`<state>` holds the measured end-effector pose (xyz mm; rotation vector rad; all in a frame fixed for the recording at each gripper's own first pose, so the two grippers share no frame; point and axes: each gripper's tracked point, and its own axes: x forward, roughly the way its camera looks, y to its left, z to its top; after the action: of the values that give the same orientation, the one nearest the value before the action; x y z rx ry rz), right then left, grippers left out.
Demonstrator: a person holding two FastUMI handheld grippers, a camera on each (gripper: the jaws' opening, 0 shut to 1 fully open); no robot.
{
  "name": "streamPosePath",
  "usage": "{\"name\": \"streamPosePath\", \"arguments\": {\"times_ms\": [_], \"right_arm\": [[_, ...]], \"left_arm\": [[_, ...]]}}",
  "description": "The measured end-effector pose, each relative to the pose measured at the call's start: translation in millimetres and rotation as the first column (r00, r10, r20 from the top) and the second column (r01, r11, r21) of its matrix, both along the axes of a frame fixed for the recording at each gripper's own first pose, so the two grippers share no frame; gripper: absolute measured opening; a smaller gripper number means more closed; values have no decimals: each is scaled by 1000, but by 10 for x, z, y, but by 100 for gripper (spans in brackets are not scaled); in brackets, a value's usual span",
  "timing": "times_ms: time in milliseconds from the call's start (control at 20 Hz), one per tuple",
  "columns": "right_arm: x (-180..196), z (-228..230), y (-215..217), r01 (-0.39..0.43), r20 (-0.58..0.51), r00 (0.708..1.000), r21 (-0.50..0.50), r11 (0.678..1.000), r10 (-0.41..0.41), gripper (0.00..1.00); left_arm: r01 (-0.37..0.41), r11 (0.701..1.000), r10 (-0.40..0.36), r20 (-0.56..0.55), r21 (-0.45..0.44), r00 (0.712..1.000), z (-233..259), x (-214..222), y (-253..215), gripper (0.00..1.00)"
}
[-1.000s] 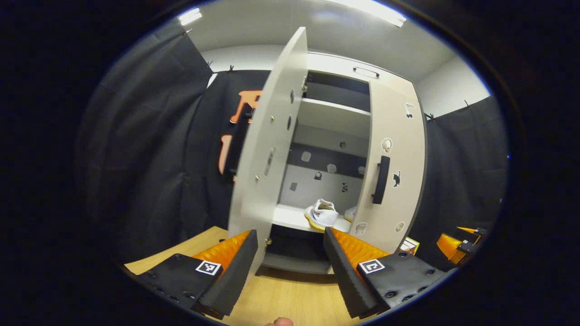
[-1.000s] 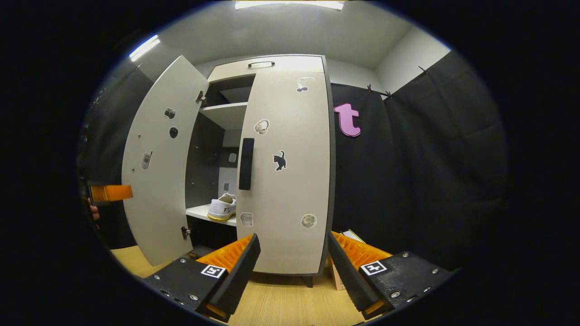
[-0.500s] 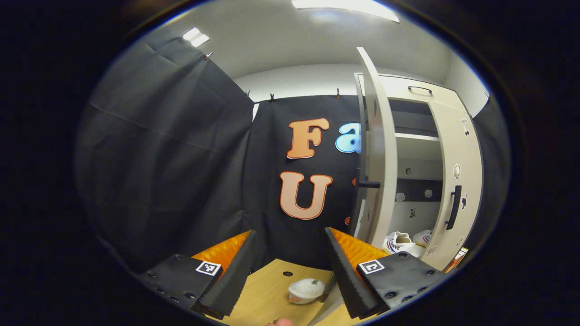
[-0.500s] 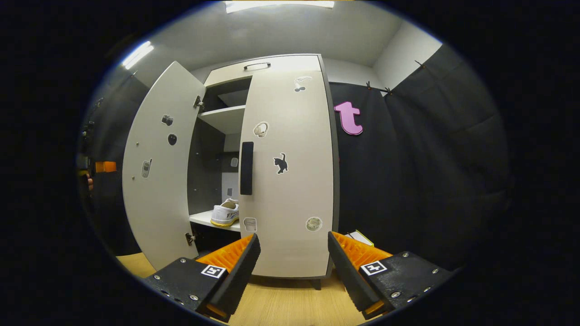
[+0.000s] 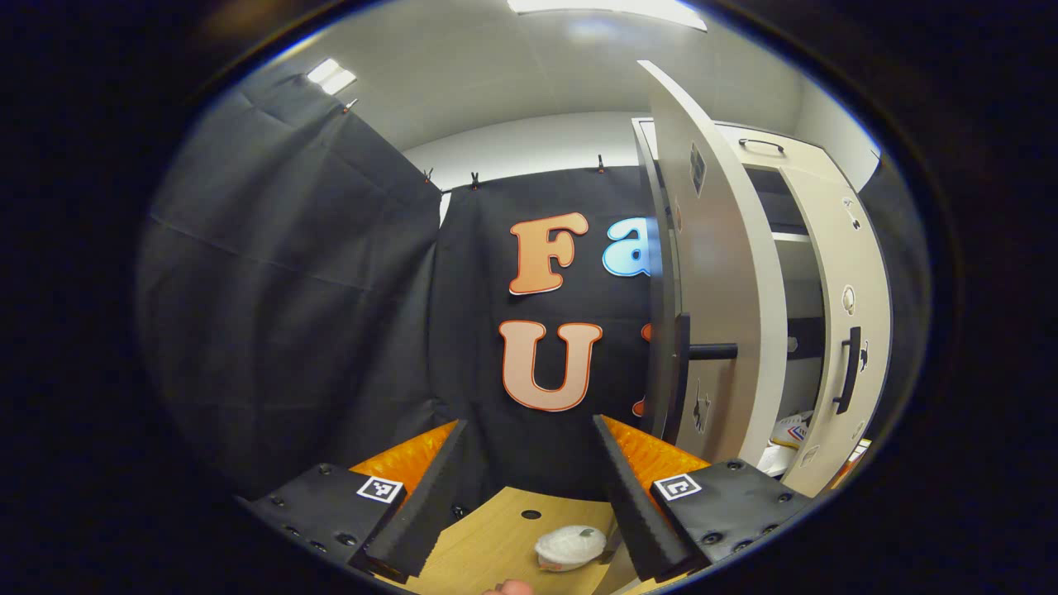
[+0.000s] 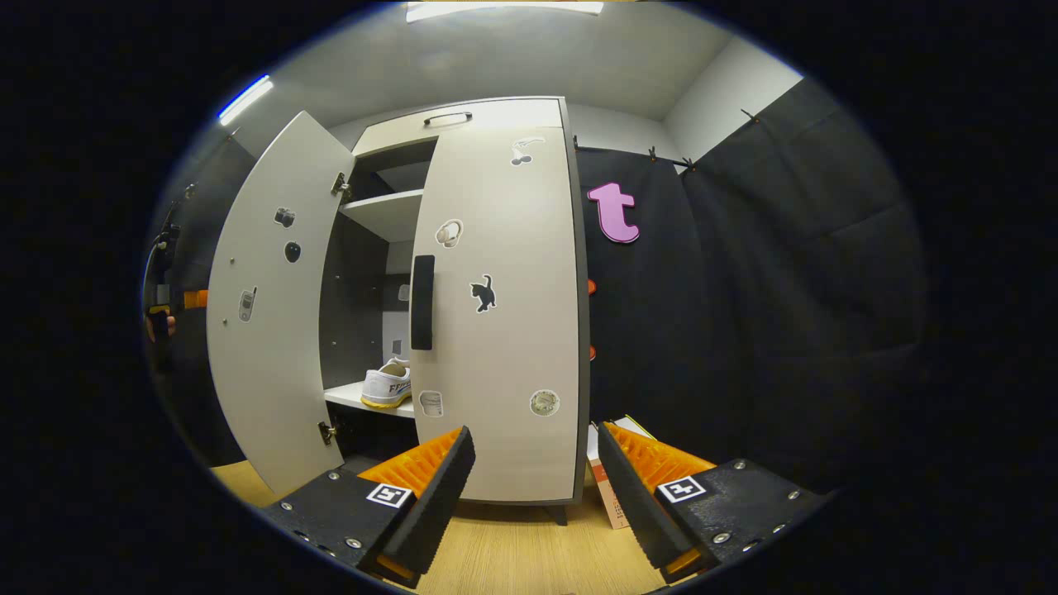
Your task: Grab one shoe with the right hand and put it into the shoe cabinet, grab the other shoe with the left hand and put it into the shoe cabinet; then close the right door with the right hand and the left door with the left hand.
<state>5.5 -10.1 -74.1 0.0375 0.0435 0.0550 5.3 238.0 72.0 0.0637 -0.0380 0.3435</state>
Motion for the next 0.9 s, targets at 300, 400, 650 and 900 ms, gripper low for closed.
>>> {"name": "streamPosePath", "arguments": {"times_ms": [300,400,650,900], "right_arm": [[9,25,-12,-6,1,1000,-4,1000,6,92],[19,52,-8,-10,7,1000,-7,1000,10,92],[18,54,3,-16,2,1000,0,1000,16,92],[4,54,24,-15,-4,1000,9,1000,15,92]], "left_arm": [[45,996,-45,-4,-83,999,-52,28,-83,93],[47,993,-47,0,-107,999,-60,20,-131,93],[79,994,-79,-3,-81,997,-43,6,-354,93],[167,984,-168,-21,-66,985,-40,55,-693,92]]}}
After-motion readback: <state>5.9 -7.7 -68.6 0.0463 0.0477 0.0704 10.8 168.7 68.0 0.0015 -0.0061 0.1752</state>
